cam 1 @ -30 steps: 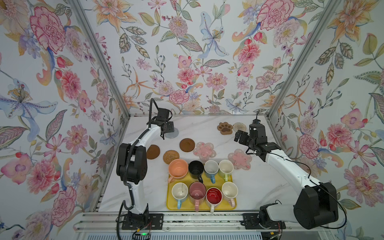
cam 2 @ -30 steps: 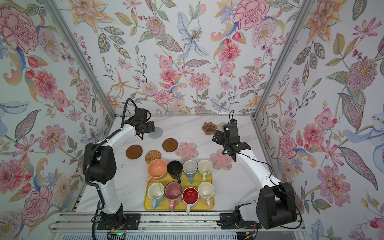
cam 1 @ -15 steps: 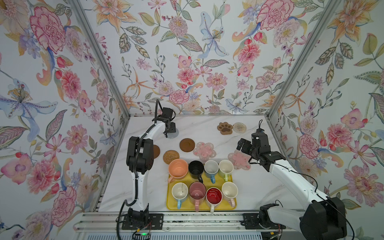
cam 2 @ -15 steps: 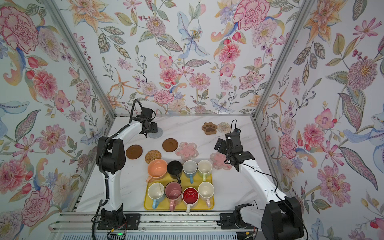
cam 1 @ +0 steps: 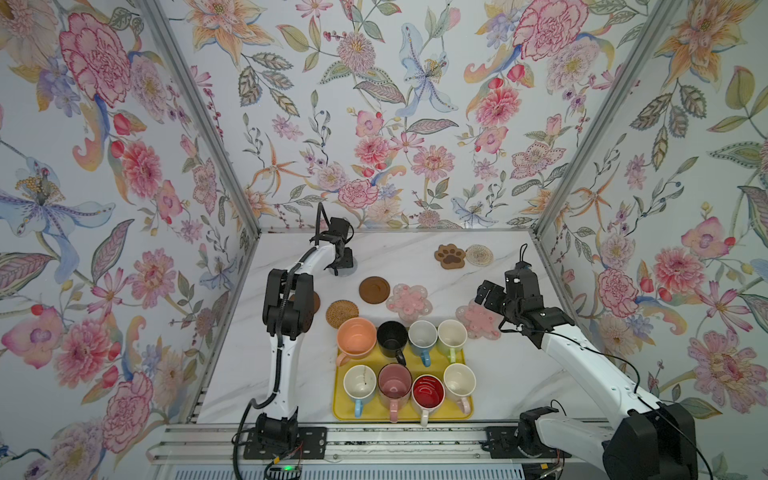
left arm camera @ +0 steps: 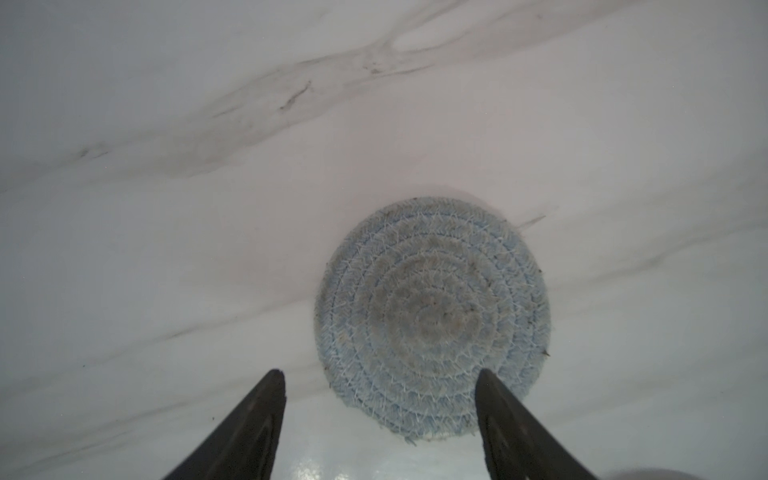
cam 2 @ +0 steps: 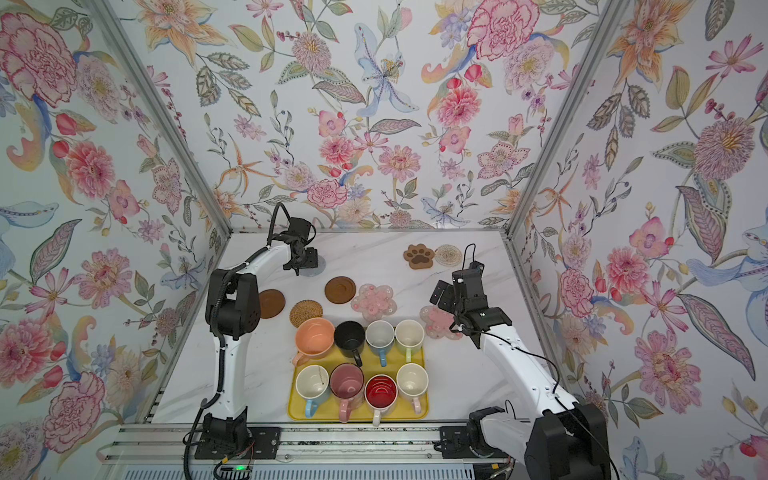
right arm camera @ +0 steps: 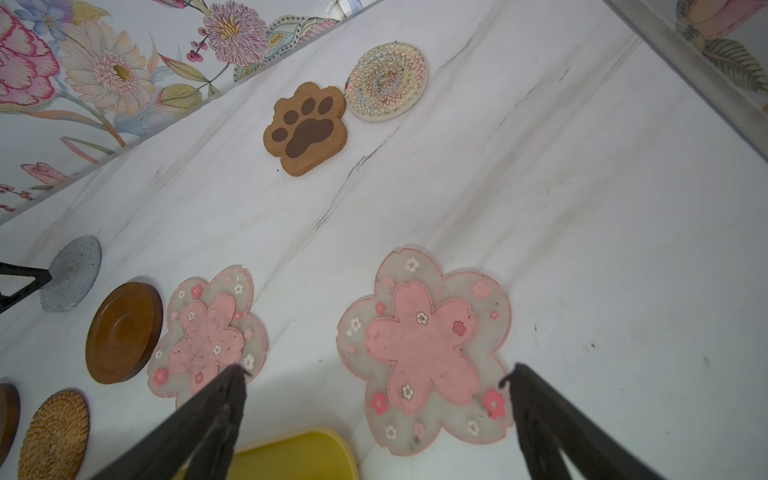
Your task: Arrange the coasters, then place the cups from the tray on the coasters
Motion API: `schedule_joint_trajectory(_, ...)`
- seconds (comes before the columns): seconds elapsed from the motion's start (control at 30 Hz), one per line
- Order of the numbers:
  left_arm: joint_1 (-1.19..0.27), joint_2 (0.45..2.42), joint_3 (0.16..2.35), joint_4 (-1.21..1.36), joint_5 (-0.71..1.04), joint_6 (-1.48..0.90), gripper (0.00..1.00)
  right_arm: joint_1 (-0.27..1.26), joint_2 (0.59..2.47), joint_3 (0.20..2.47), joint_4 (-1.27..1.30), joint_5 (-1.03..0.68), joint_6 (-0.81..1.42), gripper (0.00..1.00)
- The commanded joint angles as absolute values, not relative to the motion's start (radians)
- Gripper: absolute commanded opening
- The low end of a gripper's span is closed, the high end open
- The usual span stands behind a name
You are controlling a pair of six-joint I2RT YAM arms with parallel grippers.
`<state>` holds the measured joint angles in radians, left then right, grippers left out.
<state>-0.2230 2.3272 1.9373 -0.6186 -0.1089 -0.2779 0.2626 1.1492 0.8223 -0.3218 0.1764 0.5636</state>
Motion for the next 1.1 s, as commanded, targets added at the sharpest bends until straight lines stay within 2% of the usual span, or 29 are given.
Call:
schedule_joint_trajectory(0.0, -0.229, 2.368, 1.987, -0.653, -0.114, -0.291, 0.74, 0.271, 1.124, 0.808, -0.34, 0.195, 0.577, 0.99)
schedule_joint_trajectory(1.07, -0.292, 2.559, 2.192, -0.689, 0.037, -0.355, 0.69, 0.255, 1.118, 0.807, -0.344, 0.186, 0.577, 0.99)
